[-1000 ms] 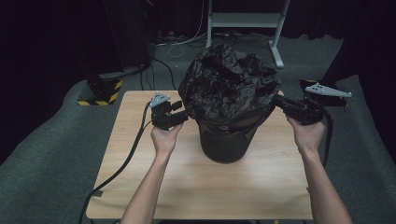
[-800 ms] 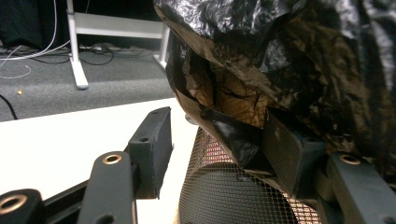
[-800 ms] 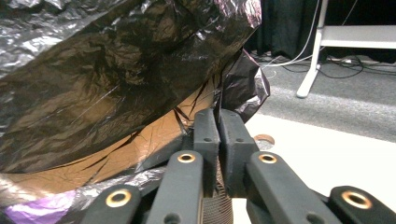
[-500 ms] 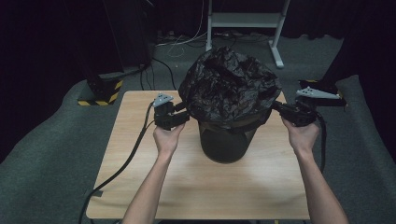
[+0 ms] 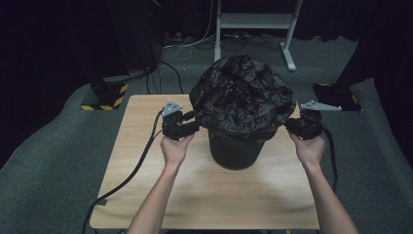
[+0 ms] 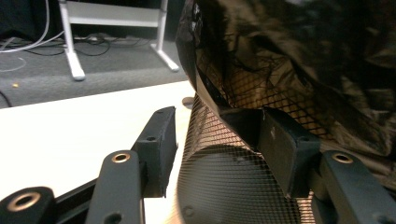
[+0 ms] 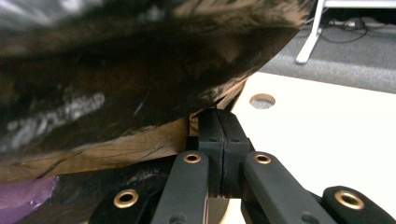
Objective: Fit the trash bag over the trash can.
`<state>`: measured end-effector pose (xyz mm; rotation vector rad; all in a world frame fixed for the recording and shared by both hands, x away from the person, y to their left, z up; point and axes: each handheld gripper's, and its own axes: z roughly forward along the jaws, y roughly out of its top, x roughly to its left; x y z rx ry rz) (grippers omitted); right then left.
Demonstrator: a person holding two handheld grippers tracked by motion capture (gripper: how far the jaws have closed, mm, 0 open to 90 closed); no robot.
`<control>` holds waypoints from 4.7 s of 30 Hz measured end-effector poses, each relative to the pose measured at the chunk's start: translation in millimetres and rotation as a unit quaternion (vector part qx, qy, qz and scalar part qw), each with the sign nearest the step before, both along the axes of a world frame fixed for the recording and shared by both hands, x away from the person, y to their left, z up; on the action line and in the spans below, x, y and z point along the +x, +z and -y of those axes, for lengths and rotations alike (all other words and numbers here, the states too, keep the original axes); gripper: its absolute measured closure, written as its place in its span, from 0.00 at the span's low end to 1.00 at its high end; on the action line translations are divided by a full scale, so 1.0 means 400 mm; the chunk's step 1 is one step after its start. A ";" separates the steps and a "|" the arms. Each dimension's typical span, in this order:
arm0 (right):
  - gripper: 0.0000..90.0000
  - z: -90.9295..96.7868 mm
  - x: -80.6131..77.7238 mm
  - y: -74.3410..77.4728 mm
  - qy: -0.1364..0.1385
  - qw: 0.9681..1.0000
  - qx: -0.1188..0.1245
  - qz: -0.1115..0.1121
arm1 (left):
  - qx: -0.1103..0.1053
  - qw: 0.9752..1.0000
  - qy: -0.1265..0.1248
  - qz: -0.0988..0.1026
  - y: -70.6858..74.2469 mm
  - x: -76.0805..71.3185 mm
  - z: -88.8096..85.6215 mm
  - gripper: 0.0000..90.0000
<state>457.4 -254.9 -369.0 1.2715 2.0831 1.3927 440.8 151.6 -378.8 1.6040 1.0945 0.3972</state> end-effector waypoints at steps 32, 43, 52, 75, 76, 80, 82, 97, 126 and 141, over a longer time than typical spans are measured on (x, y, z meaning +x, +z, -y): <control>0.99 -0.008 -0.029 -0.033 0.013 1.000 -0.016 0.015 | -0.010 0.999 -0.049 -0.019 -0.002 0.024 0.013 0.81; 0.99 -0.007 -0.032 -0.058 0.011 1.000 -0.016 0.009 | 0.015 0.997 -0.068 -0.027 -0.028 0.020 0.028 1.00; 0.98 0.008 -0.051 -0.036 0.006 1.000 0.004 0.029 | 0.037 0.996 -0.075 -0.032 -0.039 0.017 0.022 1.00; 0.98 0.003 -0.057 -0.008 0.005 0.999 -0.010 0.041 | -0.080 0.996 -0.045 0.007 0.045 -0.026 -0.039 0.56; 0.98 0.002 -0.056 -0.008 0.005 0.999 -0.010 0.041 | -0.083 0.996 -0.043 0.003 0.048 -0.025 -0.037 0.54; 0.98 0.002 -0.055 -0.009 0.004 0.999 -0.009 0.040 | -0.087 0.996 -0.034 -0.009 0.046 -0.018 -0.021 0.50; 0.98 0.002 -0.055 -0.009 0.003 0.999 -0.011 0.040 | -0.087 0.996 -0.028 -0.012 0.043 -0.019 -0.016 0.50; 0.99 -0.003 -0.048 -0.015 0.004 0.999 -0.018 0.034 | -0.031 0.998 -0.049 -0.038 0.019 -0.002 0.025 1.00; 1.00 0.014 -0.022 -0.093 -0.010 0.999 -0.032 -0.026 | 0.041 0.995 -0.042 -0.078 -0.076 0.017 0.037 1.00; 1.00 0.003 0.009 -0.115 -0.009 0.999 -0.012 -0.049 | 0.042 0.993 -0.046 -0.101 -0.111 0.048 0.050 1.00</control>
